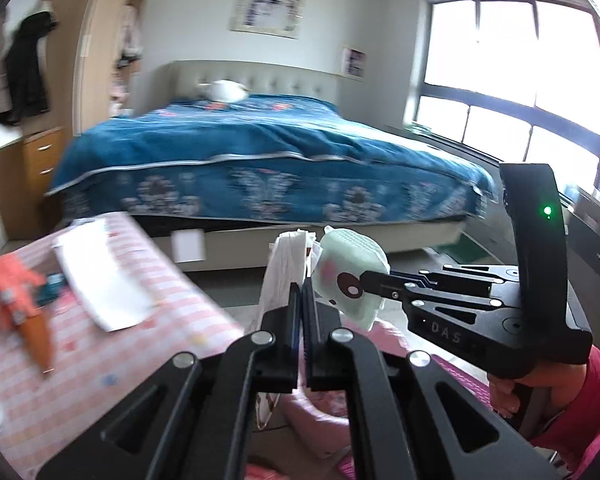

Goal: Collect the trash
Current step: 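Carry the bag and cup over the pink bin and open both grippers, then bring both open grippers back over the table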

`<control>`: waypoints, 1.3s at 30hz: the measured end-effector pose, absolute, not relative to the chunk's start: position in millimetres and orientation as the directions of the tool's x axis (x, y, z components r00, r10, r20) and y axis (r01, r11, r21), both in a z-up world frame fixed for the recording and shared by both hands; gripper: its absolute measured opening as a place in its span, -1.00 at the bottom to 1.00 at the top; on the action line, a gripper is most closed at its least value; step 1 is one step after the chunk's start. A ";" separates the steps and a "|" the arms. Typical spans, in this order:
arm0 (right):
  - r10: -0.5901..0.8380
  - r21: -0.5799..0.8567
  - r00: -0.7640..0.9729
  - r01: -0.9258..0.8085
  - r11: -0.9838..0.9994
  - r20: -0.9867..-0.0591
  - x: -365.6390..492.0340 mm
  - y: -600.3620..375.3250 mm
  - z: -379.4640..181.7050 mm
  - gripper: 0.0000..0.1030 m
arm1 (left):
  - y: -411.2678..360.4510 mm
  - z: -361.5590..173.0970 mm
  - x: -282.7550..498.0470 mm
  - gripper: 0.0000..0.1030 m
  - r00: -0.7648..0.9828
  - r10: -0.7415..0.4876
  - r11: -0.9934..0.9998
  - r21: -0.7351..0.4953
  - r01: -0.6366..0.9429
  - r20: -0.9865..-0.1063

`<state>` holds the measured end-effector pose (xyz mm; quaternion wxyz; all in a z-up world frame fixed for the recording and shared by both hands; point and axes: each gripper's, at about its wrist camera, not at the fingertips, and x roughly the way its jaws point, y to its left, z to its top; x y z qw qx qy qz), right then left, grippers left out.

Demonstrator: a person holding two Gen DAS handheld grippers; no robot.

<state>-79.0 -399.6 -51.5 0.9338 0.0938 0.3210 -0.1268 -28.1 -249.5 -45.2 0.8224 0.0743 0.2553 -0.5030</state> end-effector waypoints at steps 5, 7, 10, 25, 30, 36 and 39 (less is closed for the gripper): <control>-0.285 0.077 0.697 0.439 0.895 -0.658 -121.2 -452.2 -79.6 -0.89 | -301.5 -69.6 -36.2 -1.00 0.273 -0.808 0.412 -0.170 0.895 -0.522; -0.295 0.086 0.674 0.470 0.878 -0.678 -127.8 -462.9 -94.2 -0.89 | -320.3 -82.8 -37.1 -1.00 0.244 -0.802 0.396 -0.179 0.901 -0.545; -0.293 0.095 0.644 0.497 0.863 -0.706 -127.4 -471.7 -116.2 -0.88 | -339.7 -100.7 -34.6 -1.00 0.218 -0.783 0.389 -0.185 0.903 -0.582; -0.264 0.140 0.594 0.547 0.825 -0.760 -111.7 -496.4 -150.3 -0.53 | -338.1 -111.6 -4.2 -0.24 0.291 -0.719 0.495 -0.172 0.851 -0.631; -0.265 0.161 0.642 0.525 0.836 -0.720 -109.1 -483.2 -114.5 -0.53 | -299.9 -94.4 7.2 -0.22 0.396 -0.685 0.588 -0.145 0.795 -0.612; -0.190 0.170 0.704 0.407 0.897 -0.685 -81.6 -424.9 -86.7 -0.53 | -247.4 -75.6 10.0 -0.17 0.496 -0.634 0.675 -0.111 0.730 -0.594; -0.133 0.166 0.729 0.324 0.931 -0.672 -65.5 -388.3 -78.0 -0.53 | -217.5 -67.6 12.6 -0.09 0.543 -0.599 0.722 -0.104 0.684 -0.589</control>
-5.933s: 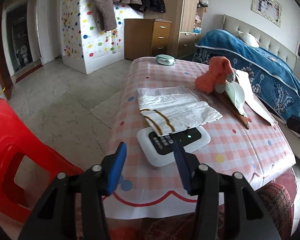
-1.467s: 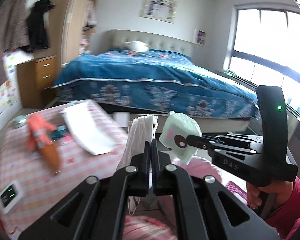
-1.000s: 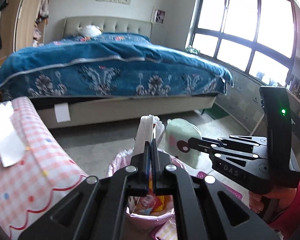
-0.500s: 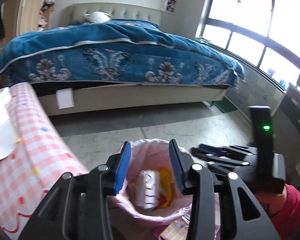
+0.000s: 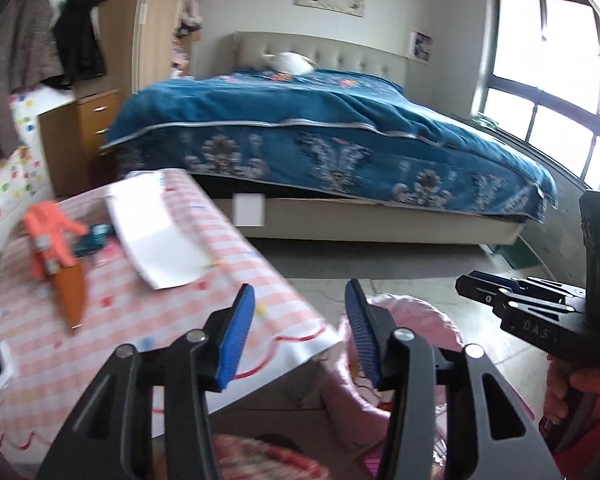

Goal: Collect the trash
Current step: 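Bring both open grippers back over the table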

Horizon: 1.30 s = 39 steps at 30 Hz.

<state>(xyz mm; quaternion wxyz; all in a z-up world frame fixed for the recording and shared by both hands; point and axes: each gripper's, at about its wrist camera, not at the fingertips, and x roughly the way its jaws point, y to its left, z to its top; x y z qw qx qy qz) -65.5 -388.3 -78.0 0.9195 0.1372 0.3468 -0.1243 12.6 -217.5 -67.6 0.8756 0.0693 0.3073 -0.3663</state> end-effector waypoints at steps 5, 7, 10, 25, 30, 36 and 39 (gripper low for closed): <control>-0.012 0.174 0.753 0.167 0.971 -0.658 -35.3 -332.2 -69.1 -0.53 | -169.4 -59.3 17.0 -0.07 0.616 -0.520 0.800 -0.086 0.594 -0.592; 0.022 0.170 0.755 0.119 0.978 -0.656 -24.0 -315.8 -65.0 -0.53 | -148.9 -57.1 18.0 -0.06 0.643 -0.487 0.829 -0.081 0.554 -0.591; 0.064 0.161 0.757 0.054 0.986 -0.650 -8.3 -296.8 -58.1 -0.53 | -118.9 -54.4 20.6 -0.01 0.679 -0.438 0.868 -0.079 0.491 -0.590; 0.216 0.142 0.760 -0.163 0.976 -0.613 41.7 -218.5 -26.0 -0.53 | -7.3 -40.8 34.5 0.07 0.788 -0.255 0.965 -0.094 0.245 -0.560; 0.190 0.110 0.778 -0.155 0.982 -0.598 47.2 -216.1 -22.4 -0.32 | 12.5 -48.7 51.4 0.14 0.791 -0.215 0.976 -0.095 0.197 -0.573; 0.132 0.072 0.785 -0.111 0.991 -0.605 56.9 -225.7 -36.1 -0.13 | 15.6 -62.5 73.8 0.26 0.773 -0.202 0.979 -0.096 0.181 -0.601; 0.118 0.074 0.776 -0.093 0.993 -0.620 66.7 -235.8 -47.3 -0.10 | 6.0 -68.2 86.3 0.29 0.757 -0.217 0.975 -0.095 0.201 -0.616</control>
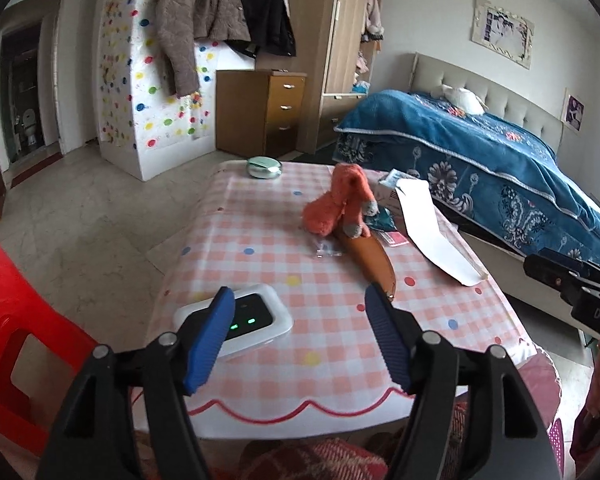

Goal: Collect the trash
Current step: 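Bring both open grippers back over the table, then grasp the orange knitted glove with the left gripper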

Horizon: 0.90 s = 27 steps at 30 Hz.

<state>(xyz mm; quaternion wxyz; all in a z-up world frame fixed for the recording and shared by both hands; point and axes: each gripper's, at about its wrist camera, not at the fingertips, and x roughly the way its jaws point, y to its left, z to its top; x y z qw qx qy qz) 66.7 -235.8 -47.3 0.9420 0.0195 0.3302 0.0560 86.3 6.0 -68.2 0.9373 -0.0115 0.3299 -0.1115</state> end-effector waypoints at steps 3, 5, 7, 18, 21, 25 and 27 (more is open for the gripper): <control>0.116 0.080 0.767 -0.085 0.993 -0.631 81.0 -239.8 -55.7 -0.10 | -9.4 -71.4 102.2 0.31 0.742 -0.233 0.969 -0.088 0.230 -0.628; 0.114 0.079 0.764 -0.083 0.993 -0.635 91.7 -242.0 -58.6 -0.08 | -19.4 -71.9 114.3 0.33 0.738 -0.239 0.966 -0.081 0.244 -0.631; 0.115 0.086 0.754 -0.078 0.993 -0.647 110.8 -245.5 -62.8 -0.03 | -29.8 -70.9 128.9 0.41 0.736 -0.242 0.965 -0.073 0.253 -0.633; 0.081 0.108 0.747 -0.012 0.994 -0.660 164.2 -272.0 -64.4 0.06 | -82.9 -75.5 227.2 0.26 0.679 -0.257 0.951 -0.055 0.304 -0.688; 0.080 0.108 0.747 -0.011 0.994 -0.660 171.2 -273.7 -65.7 0.04 | -90.3 -90.6 251.9 0.18 0.644 -0.246 0.953 -0.062 0.295 -0.725; 0.084 0.106 0.736 -0.016 0.994 -0.672 177.1 -273.9 -73.6 0.04 | -92.2 -106.8 274.5 0.00 0.620 -0.210 0.961 -0.042 0.274 -0.756; 0.085 0.106 0.732 -0.018 0.994 -0.676 178.3 -273.7 -76.6 0.04 | -87.4 -108.5 276.4 -0.45 0.617 -0.218 0.959 -0.050 0.278 -0.756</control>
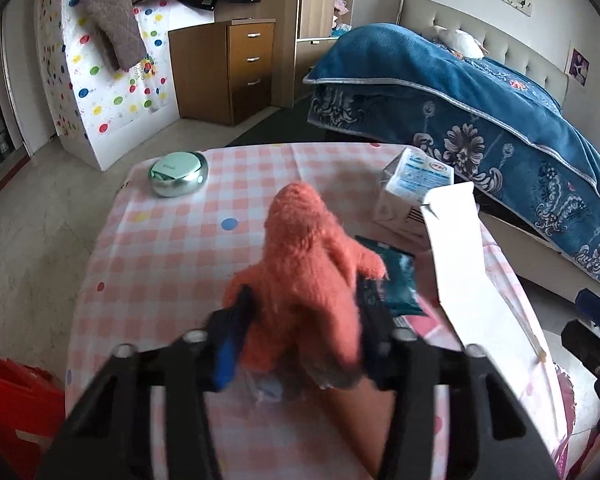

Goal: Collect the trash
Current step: 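Grasp the orange knitted glove with the left gripper, then grasp the white paper strip with the right gripper while the left holds the glove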

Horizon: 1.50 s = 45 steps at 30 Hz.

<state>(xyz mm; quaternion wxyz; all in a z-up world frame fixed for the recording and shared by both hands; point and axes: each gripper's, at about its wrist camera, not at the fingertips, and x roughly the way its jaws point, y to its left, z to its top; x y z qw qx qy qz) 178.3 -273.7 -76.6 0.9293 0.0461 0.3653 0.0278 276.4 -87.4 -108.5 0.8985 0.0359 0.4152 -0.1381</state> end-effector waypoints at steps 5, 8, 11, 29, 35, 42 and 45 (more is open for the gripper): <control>0.088 0.101 0.731 -0.026 0.995 -0.677 178.2 -272.6 -79.0 0.06 | -73.3 -87.1 253.8 -0.70 0.674 -0.256 0.956 -0.078 0.284 -0.693; 0.085 0.091 0.722 -0.031 0.995 -0.686 178.5 -269.9 -83.9 0.20 | -61.8 -66.2 225.0 -0.70 0.720 -0.277 0.954 -0.094 0.284 -0.637; 0.072 0.040 0.674 -0.063 0.997 -0.735 182.1 -258.2 -102.8 0.49 | -56.4 -59.0 206.2 -0.69 0.731 -0.288 0.952 -0.101 0.290 -0.619; 0.030 0.024 0.599 -0.018 1.000 -0.800 184.3 -267.7 -148.2 0.67 | -59.4 -72.5 163.7 -0.69 0.706 -0.312 0.940 -0.097 0.328 -0.635; 0.007 -0.022 0.626 -0.038 0.999 -0.780 163.6 -257.9 -132.8 0.05 | -54.9 -74.9 152.8 -0.69 0.699 -0.309 0.942 -0.108 0.317 -0.645; 0.059 0.026 0.614 -0.062 0.998 -0.787 136.6 -249.1 -131.3 -0.49 | -51.3 -72.9 132.2 -0.69 0.702 -0.307 0.943 -0.106 0.316 -0.643; 0.070 0.015 0.613 -0.093 0.996 -0.787 128.5 -242.3 -127.1 -0.37 | -50.4 -71.8 125.9 -0.69 0.703 -0.307 0.943 -0.107 0.314 -0.642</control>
